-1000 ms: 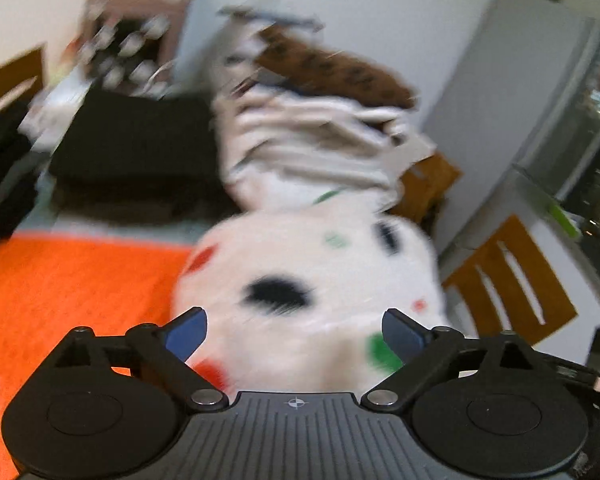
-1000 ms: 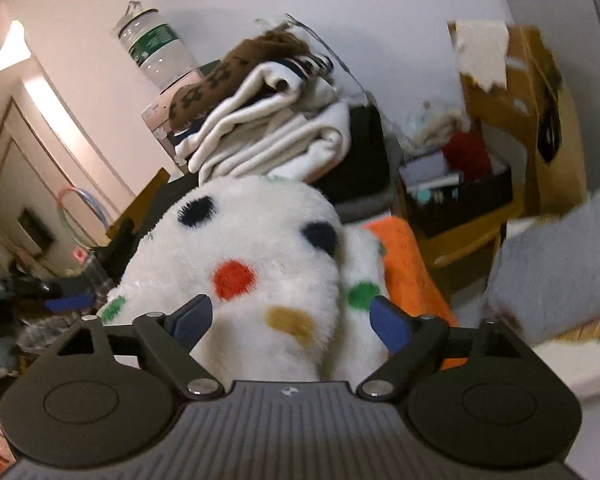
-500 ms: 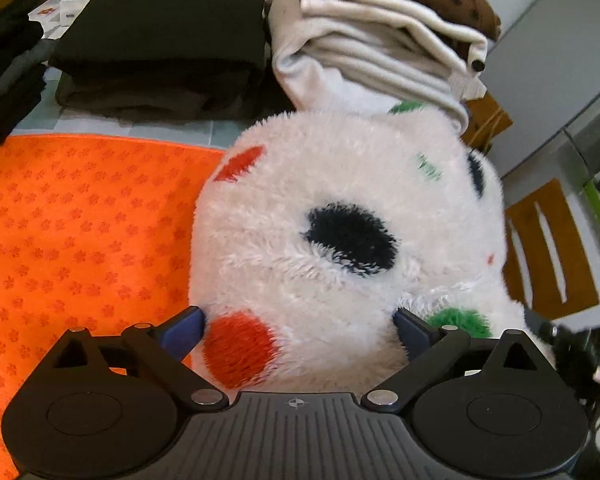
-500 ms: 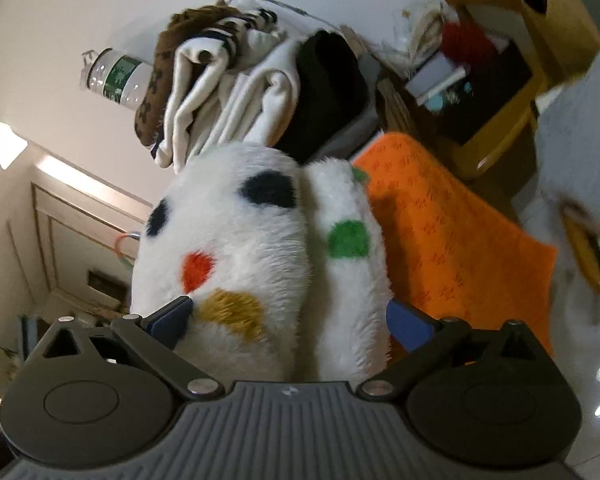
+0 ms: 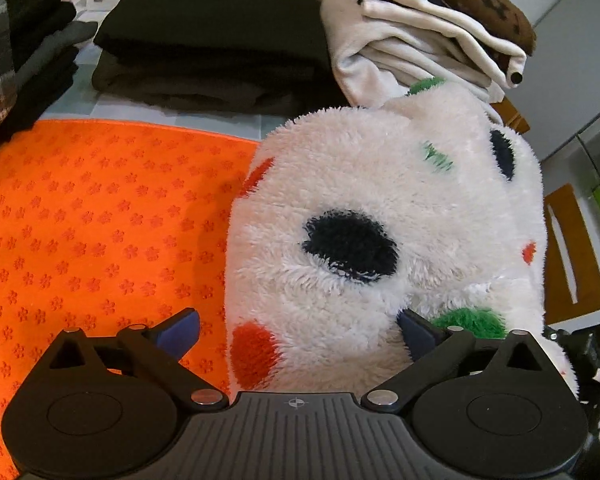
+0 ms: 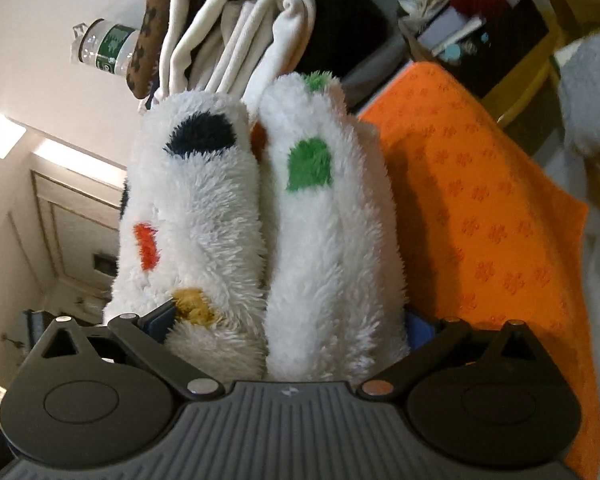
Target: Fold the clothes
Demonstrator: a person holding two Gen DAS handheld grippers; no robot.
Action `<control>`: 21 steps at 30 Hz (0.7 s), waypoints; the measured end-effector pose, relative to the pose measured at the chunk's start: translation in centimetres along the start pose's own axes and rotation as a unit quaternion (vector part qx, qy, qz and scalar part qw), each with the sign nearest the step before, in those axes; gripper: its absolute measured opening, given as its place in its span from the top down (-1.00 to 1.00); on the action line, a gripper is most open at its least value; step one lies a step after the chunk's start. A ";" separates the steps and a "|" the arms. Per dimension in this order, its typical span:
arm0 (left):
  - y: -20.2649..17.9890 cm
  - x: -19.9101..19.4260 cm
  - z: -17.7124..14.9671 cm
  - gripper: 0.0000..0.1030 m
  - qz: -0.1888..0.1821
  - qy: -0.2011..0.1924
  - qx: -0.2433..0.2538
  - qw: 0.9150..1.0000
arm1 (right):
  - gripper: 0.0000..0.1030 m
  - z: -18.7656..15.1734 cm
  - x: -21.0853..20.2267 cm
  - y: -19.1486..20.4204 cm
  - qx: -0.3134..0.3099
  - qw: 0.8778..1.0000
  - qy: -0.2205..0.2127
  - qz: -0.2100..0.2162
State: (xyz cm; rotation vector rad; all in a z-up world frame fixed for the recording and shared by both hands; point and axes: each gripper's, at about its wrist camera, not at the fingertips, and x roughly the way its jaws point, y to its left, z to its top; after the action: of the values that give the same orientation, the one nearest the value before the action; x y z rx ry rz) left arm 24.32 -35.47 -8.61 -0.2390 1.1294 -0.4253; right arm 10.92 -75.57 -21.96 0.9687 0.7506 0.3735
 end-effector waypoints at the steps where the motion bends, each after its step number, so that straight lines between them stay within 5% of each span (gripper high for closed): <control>1: 0.1 0.0 -0.1 -0.98 -0.004 0.000 -0.001 1.000 | -0.99 0.0 0.0 0.1 -0.005 1.000 -0.005 -0.004; 8: 1.5 0.7 -0.4 -1.00 -0.057 -0.015 -0.033 0.998 | -1.00 1.1 1.7 -2.0 0.047 0.998 0.019 0.046; 12: 2.6 1.3 -0.8 -1.00 -0.119 -0.025 -0.089 0.989 | -1.00 1.5 2.8 -1.1 0.051 0.997 0.038 0.054; 16: 2.5 1.9 -1.4 -1.00 -0.141 -0.040 -0.113 0.983 | -0.99 1.5 3.7 0.3 0.037 0.996 0.052 0.055; 19: 2.5 2.1 -1.9 -1.00 -0.154 -0.045 -0.136 0.978 | -0.74 1.3 4.3 0.4 0.058 0.994 0.053 0.075; 21: 2.1 1.9 -2.0 -1.00 -0.164 -0.045 -0.138 0.976 | -0.39 1.4 4.0 0.7 0.075 0.992 0.048 0.093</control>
State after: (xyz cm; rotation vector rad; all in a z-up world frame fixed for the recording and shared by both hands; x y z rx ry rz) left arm 23.67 -34.39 -11.85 -0.6891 1.0608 -0.5436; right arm 14.77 -73.68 -22.52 1.1721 0.7870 0.5353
